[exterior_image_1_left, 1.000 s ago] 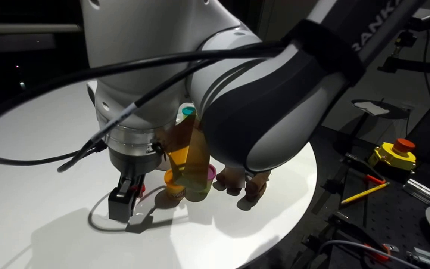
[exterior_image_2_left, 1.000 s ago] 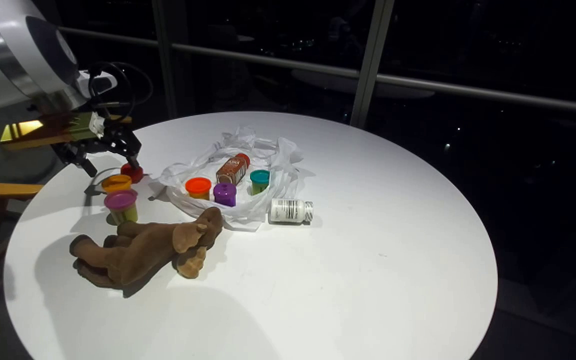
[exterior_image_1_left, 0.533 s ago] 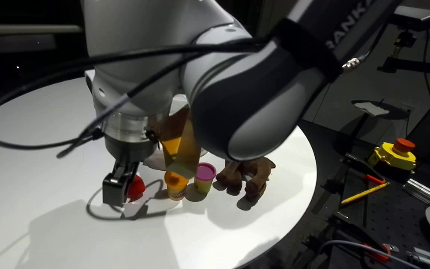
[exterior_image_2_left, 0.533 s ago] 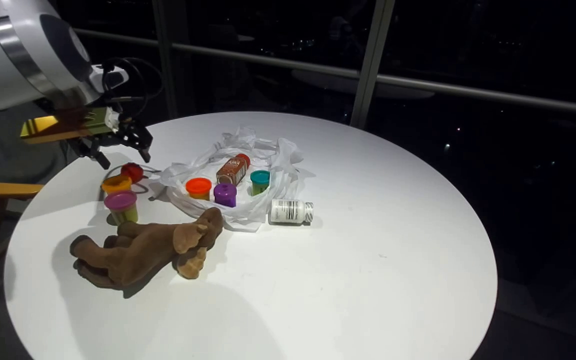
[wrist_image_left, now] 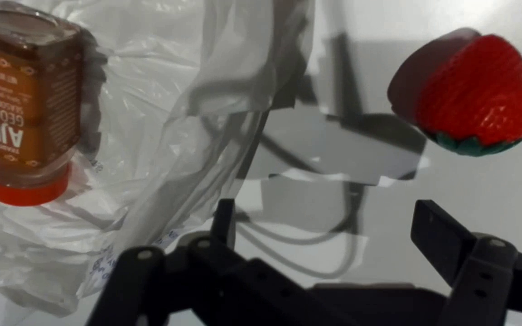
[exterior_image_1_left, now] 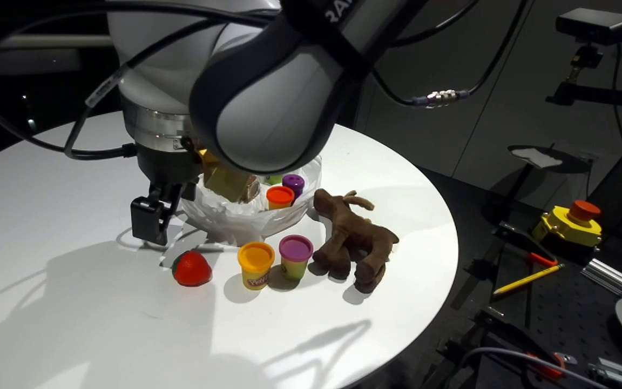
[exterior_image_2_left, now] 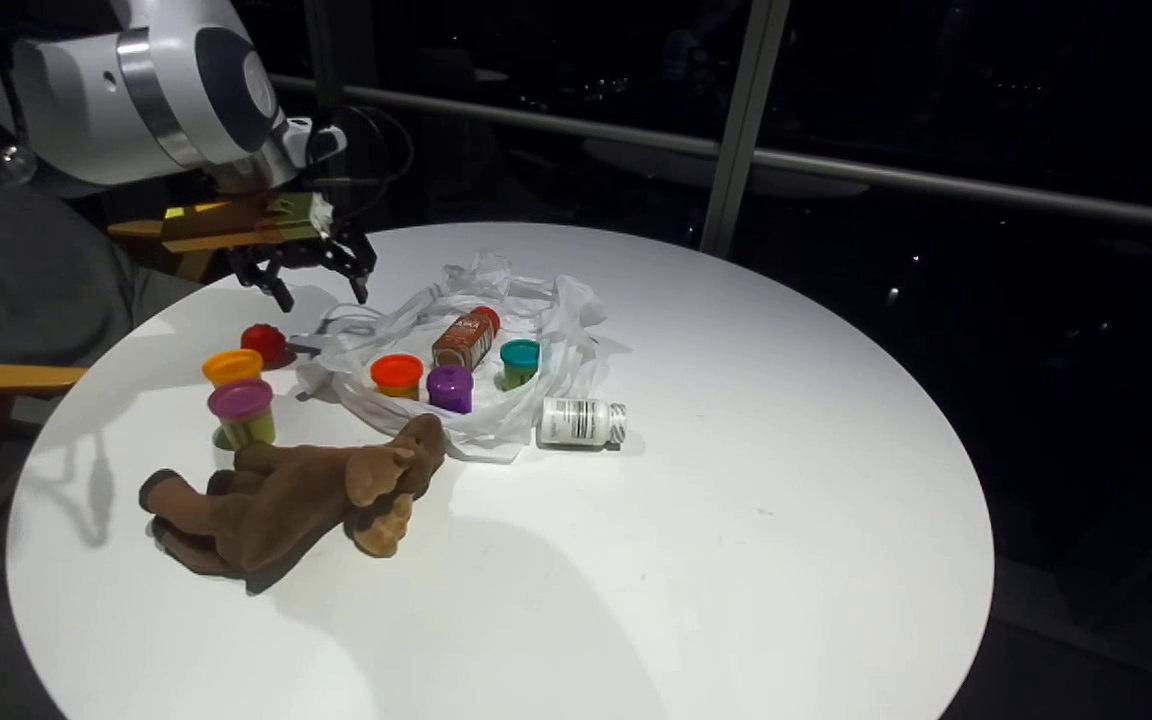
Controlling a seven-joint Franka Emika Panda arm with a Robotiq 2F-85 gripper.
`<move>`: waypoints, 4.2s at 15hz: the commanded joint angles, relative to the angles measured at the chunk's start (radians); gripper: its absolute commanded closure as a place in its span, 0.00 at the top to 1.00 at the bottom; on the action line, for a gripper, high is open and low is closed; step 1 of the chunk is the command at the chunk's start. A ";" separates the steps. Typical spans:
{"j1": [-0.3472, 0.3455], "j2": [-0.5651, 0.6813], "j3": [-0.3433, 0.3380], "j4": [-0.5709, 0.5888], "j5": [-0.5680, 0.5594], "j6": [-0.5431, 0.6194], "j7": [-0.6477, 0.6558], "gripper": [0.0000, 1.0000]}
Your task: Place the containers, strawberry toy and deer toy inside the white plastic bag
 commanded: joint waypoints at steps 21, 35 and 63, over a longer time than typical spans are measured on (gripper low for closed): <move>0.000 -0.098 0.067 -0.010 0.009 -0.197 -0.029 1.00; -0.096 0.058 0.191 0.075 0.073 -0.308 -0.233 1.00; -0.078 0.052 -0.138 0.169 -0.267 -0.287 0.339 0.26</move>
